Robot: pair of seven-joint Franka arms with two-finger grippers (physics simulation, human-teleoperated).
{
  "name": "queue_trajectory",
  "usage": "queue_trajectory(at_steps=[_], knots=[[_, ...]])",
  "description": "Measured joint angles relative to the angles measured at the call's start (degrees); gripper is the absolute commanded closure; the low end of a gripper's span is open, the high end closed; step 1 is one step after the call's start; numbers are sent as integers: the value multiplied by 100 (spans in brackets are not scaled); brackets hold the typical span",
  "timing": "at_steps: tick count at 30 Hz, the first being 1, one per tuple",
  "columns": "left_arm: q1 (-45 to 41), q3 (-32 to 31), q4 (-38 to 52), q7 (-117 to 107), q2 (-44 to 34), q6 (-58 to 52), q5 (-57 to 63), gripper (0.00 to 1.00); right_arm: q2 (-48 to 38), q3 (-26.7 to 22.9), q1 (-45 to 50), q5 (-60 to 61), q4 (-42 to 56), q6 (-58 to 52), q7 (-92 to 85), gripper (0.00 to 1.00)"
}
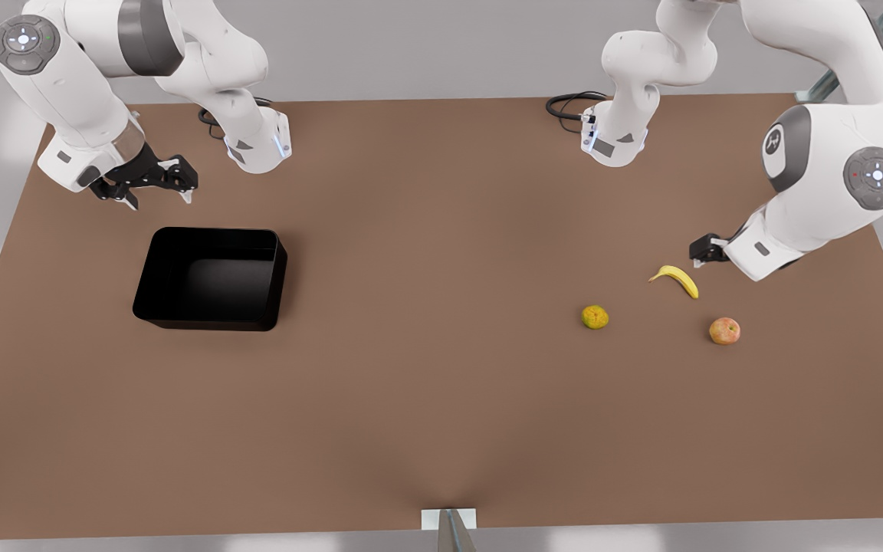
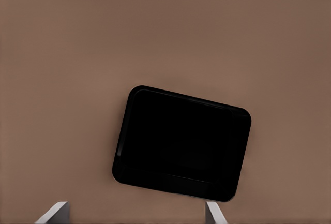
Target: Place the storage box in the middle with the right arm, and place the apple in the storage box with the left arm
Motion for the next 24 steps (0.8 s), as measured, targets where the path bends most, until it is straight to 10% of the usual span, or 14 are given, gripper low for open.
queue_trajectory(at_steps=[4, 9, 15, 24], knots=[[30, -8, 87, 1, 32, -102, 2, 0, 39, -7, -77, 0, 8, 69, 1, 0], [187, 208, 539, -555, 1159, -53, -47, 0, 889, -1409, -301, 0, 35, 436, -508, 0], [1387, 220, 889, -6589, 2163, -27, -1350, 0, 1803, -1415, -1579, 400, -570, 1689, -1740, 0], [2664, 440, 829, -5977, 3594, -29, -5057, 0, 2531, -1194, -1774, 1552, -1414, 2840, -2078, 0]])
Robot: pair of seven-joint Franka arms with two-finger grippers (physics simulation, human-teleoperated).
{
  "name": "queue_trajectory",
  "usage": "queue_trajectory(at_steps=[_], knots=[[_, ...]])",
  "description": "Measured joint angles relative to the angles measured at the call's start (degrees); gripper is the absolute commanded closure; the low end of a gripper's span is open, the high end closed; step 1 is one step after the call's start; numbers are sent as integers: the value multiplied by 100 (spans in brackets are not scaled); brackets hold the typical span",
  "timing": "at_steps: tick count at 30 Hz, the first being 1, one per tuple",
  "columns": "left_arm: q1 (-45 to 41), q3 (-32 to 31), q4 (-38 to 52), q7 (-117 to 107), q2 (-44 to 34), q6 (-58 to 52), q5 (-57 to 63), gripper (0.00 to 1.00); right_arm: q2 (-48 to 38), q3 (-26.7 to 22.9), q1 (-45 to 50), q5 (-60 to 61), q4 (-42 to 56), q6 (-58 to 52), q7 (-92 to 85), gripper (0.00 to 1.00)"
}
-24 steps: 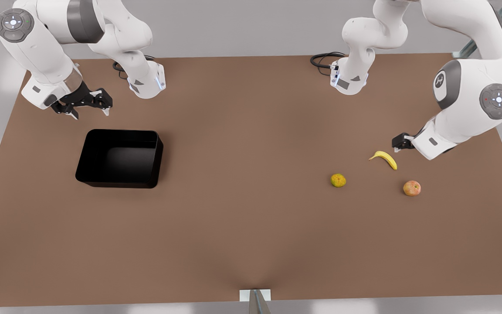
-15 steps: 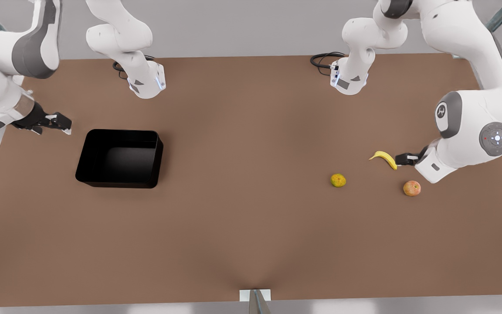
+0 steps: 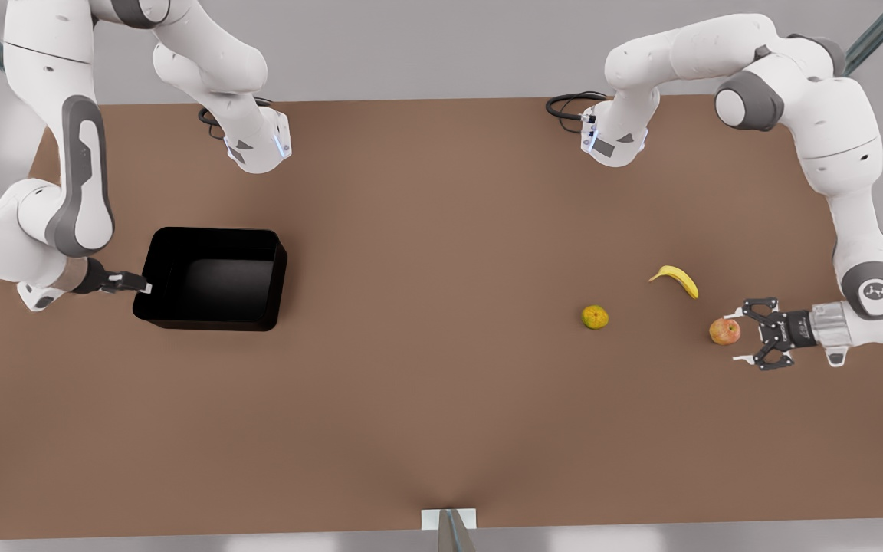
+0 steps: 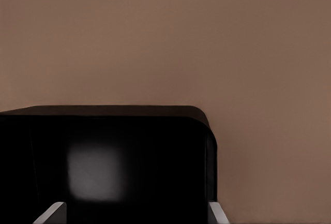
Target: Place the storage box in the middle with the right arm, and place the apple in the storage box with the left arm
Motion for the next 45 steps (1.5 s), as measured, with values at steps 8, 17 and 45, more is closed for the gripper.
queue_trajectory(at_steps=[8, 17, 45], knots=[[251, 70, -263, 959, 415, -1136, -1409, 0, -110, -54, -593, 56, -1051, 819, -642, 0], [673, 193, -230, 1645, 968, -1230, -1653, 0, 413, -54, -783, 56, -1195, 1414, -797, 0], [673, 61, -213, 2075, 1195, -135, -845, 0, 720, 280, -509, -128, -747, 942, -567, 79]])
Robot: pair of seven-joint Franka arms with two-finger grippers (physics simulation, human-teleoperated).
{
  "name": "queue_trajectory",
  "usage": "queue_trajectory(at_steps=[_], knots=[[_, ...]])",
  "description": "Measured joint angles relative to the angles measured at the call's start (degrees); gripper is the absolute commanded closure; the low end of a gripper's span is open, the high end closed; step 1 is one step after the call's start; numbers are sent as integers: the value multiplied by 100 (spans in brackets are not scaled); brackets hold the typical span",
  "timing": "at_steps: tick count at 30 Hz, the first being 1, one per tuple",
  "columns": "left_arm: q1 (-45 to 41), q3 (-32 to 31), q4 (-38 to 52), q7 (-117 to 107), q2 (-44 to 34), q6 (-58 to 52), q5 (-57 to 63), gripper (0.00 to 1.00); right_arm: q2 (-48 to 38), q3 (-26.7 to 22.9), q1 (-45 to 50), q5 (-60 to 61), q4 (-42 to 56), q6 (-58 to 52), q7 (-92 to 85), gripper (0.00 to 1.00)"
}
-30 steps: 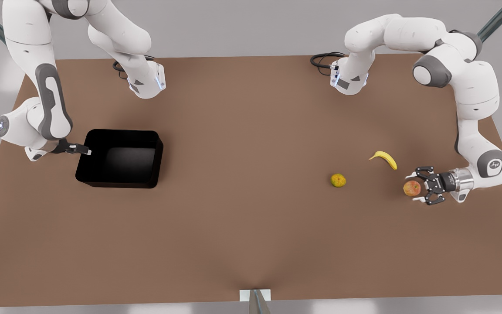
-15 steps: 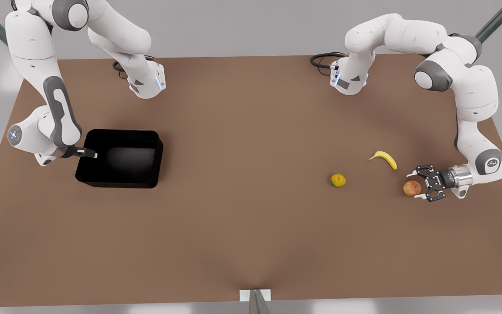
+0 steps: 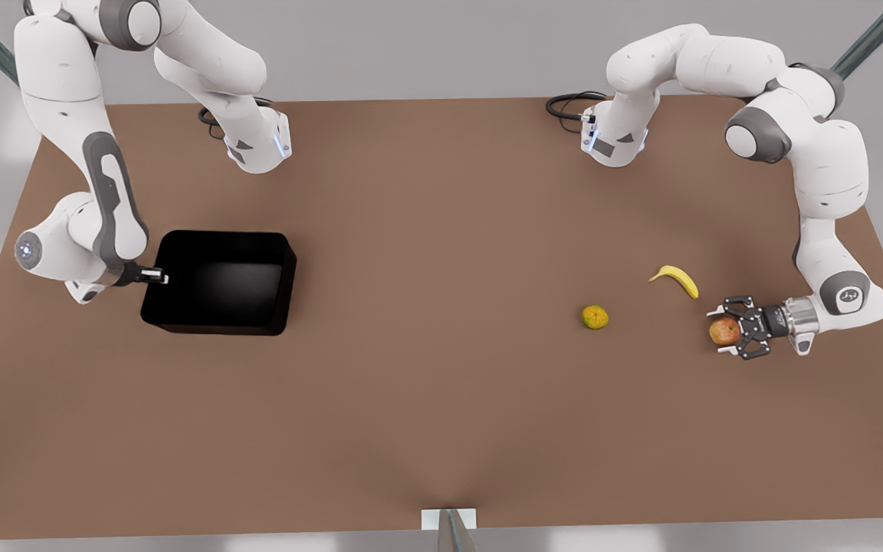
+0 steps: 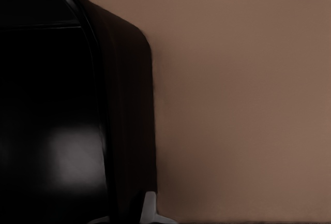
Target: Place the storage box in the middle with the right arm, and place the apple in the storage box with the left arm
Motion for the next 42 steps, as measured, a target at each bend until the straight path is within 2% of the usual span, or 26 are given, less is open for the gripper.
queue_trajectory(at_steps=[4, 8, 9, 12, 13, 14, 15, 17, 18, 19, 22, 23, 27, 29, 34, 35, 36, 37, 38, 40, 41, 42], knots=[[9, 16, -7, 9, 37, 40, 90, 0, -222, 532, 45, -47, 531, -731, 37, 79], [19, 35, -36, 18, 75, 48, 123, 0, -62, 1866, 35, -573, 1352, -1403, 829, 79], [18, 35, -35, 18, 81, 50, 126, 5, 109, 2216, 165, -573, 1585, -1452, 1153, 79], [26, 42, -35, 48, 116, 80, 134, 6, 752, 2241, 1462, -521, 2456, -1454, 2424, 79], [27, 39, -38, 61, 116, 91, 143, 17, 1013, 2242, 1758, -520, 2805, -1453, 2797, 79], [26, 42, -42, 62, 123, 92, 149, 38, 1379, 2257, 2048, -511, 3265, -1452, 3221, 79], [26, 43, -36, 62, 125, 92, 154, 48, 1729, 2258, 2332, -484, 3735, -1443, 3653, 79], [26, 35, -44, 56, 125, 92, 165, 56, 2242, 2259, 2760, -475, 4344, -1380, 4327, 79], [27, 35, -44, 53, 124, 92, 178, 65, 2499, 2267, 2945, -467, 4675, -1363, 4572, 79], [27, 35, -43, 45, 124, 92, 195, 70, 2620, 2276, 3045, -468, 4857, -1354, 4756, 79], [26, 37, -18, -12, 124, 74, 214, 70, 2688, 2276, 3074, -142, 4937, -1344, 4675, 79], [26, 37, -1, -40, 124, 70, 188, 70, 2698, 2276, 3083, -157, 4953, -1348, 4626, 0], [25, 42, 162, -113, 70, 57, -328, 70, 2725, 2360, 3087, -141, 4964, -1171, 4562, 0], [16, -16, 303, -147, -279, 83, -829, 70, 2763, 2452, 3088, -140, 5052, -1086, 4479, 0], [-258, -1418, 731, -115, -1001, 731, -1343, 70, 2656, 2440, 2576, -134, 5747, -1798, 3819, 0], [-351, -1592, 773, -105, -1108, 868, -1265, 70, 2653, 2448, 2336, 171, 6077, -2304, 3685, 0], [-462, -1820, 774, -68, -1178, 981, -1144, 70, 2503, 2435, 2027, 576, 6156, -2672, 3415, 0], [-548, -2049, 774, -36, -1276, 1025, -991, 70, 2169, 2388, 1738, 390, 6122, -3194, 2900, 0], [-749, -2203, 719, -22, -1434, 1276, -825, 70, 1704, 2389, 1510, -445, 6145, -3920, 2689, 0], [-1072, -2381, 637, -2, -1617, 1316, -589, 70, 438, 2369, 1504, -1834, 6143, -5341, 2756, 0], [-1360, -2458, 519, -29, -1722, 1406, -460, 70, -201, 2264, 1425, -2076, 6098, -5658, 2737, 0], [-1658, -2461, 512, -123, -1728, 1422, -336, 70, -1125, 2245, 1277, -2112, 5324, -5525, 2740, 0]])
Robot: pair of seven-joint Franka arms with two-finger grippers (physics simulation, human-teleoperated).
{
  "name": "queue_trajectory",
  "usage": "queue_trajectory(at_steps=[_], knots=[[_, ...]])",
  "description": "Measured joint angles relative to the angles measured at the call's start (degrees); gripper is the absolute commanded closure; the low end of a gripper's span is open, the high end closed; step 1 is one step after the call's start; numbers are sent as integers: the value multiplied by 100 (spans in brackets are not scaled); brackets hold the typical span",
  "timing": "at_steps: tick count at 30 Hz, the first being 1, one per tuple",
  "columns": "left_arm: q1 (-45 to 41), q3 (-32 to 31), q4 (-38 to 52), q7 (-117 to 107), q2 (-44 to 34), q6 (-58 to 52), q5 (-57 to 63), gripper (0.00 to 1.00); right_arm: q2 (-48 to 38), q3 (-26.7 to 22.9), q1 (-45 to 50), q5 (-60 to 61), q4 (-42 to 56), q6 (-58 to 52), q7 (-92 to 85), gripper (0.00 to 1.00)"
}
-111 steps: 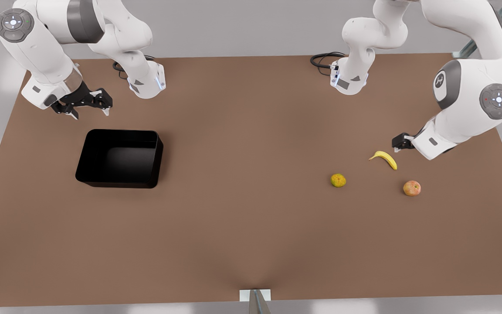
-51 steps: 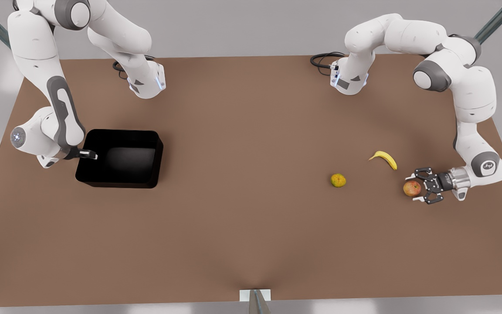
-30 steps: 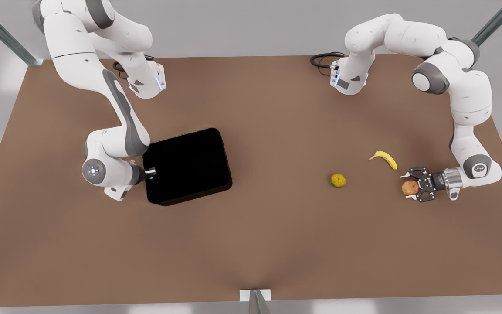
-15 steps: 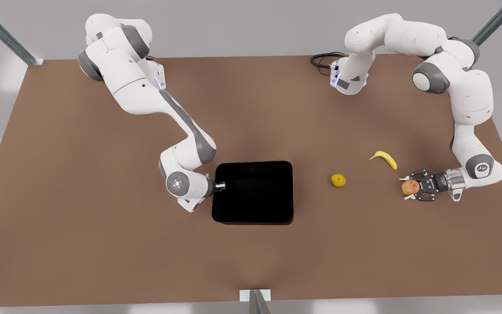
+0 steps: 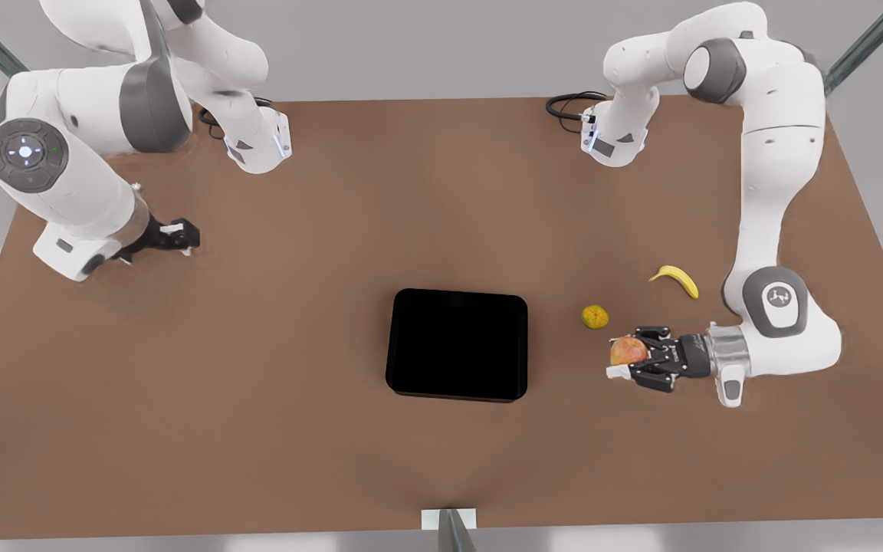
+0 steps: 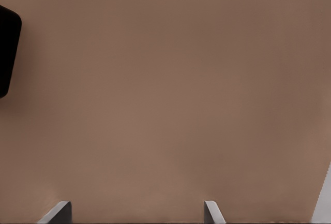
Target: Place the storage box in the middle with the right arm, and place the apple in the storage box with the left arm
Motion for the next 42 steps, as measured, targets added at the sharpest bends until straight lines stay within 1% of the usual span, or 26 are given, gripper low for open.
queue_trajectory(at_steps=[1, 2, 4, 6, 8, 9, 10, 12, 13, 14, 17, 20, 25, 28, 32, 33, 34, 37, 38, 39, 40, 41, 42], knots=[[-212, 0, 15, -108, 0, 11, 117, 70, -1279, -146, -68, 215, -1829, 1095, -7, 0], [-469, -8, 9, -341, -8, 164, 215, 70, -2095, -379, -158, 622, -2980, 1853, -48, 0], [-963, -29, -23, -1110, 18, 648, 382, 70, -2100, -407, -157, 667, -3048, 1842, -43, 0], [-1469, -33, -133, -2045, 96, 1390, 570, 70, -2109, -411, -158, 670, -3115, 1825, -52, 0], [-1608, -126, -111, -2968, 350, 1950, 877, 70, -2110, -411, -153, 679, -3170, 1838, -52, 0], [-1619, -412, -35, -3540, 586, 2195, 1184, 70, -2118, -439, -167, 679, -3184, 1831, -60, 0], [-1660, -545, 152, -4082, 830, 2416, 1635, 70, -2125, -450, -163, 682, -3182, 1836, -61, 0], [-1801, -625, 193, -4485, 885, 2513, 2555, 70, -2118, -452, -172, 685, -3175, 1838, -70, 0], [-1841, -625, 164, -4646, 900, 2675, 2934, 51, -2118, -452, -172, 682, -3180, 1846, -78, 0], [-1900, -623, 143, -4696, 935, 2760, 3297, 0, -2118, -452, -172, 687, -3173, 1842, -79, 0], [-1903, -710, 156, -4772, 964, 2576, 4448, 0, -2126, -452, -172, 688, -3173, 1838, -87, 0], [-1904, -787, 156, -4771, 964, 2563, 5142, 0, -2118, -470, -181, 688, -3181, 1838, -96, 0], [-1902, -809, 165, -4991, 930, 2506, 5524, 0, -2118, -538, -194, 688, -3182, 1838, -183, 0], [-1900, -937, 187, -5093, 878, 2475, 5594, 0, -2127, -540, -178, 688, -3190, 1838, -175, 0], [-1799, -853, 131, -5050, 86, 2289, 5635, 0, -2135, -540, -172, 688, -3190, 1838, -176, 0], [-1727, -485, 0, -4965, -223, 2207, 5620, 0, -2136, -540, -172, 688, -3205, 1853, -182, 0], [-1691, -288, -378, -4089, -592, 2061, 5572, 0, -2141, -540, -172, 688, -3229, 1863, -176, 0], [-1480, 403, -466, 140, -1275, 439, 5517, 0, -2145, -540, -173, 688, -3284, 1889, -180, 0], [-1412, 495, -549, 1143, -1538, 29, 5586, 0, -2153, -540, -172, 688, -3287, 1878, -180, 0], [-1351, 643, -937, 1865, -2025, -42, 5664, 0, -2154, -540, -172, 690, -3287, 1873, -175, 0], [-1331, 849, -1097, 2654, -2359, -240, 5728, 0, -2158, -545, -173, 691, -3282, 1873, -183, 0], [-1285, 996, -1218, 3214, -2698, -559, 5786, 0, -2165, -691, -169, 693, -3260, 1897, -184, 0], [-1271, 967, -1225, 3242, -2868, -848, 5865, 0, -2146, -740, -151, 696, -3260, 1981, -184, 0]])
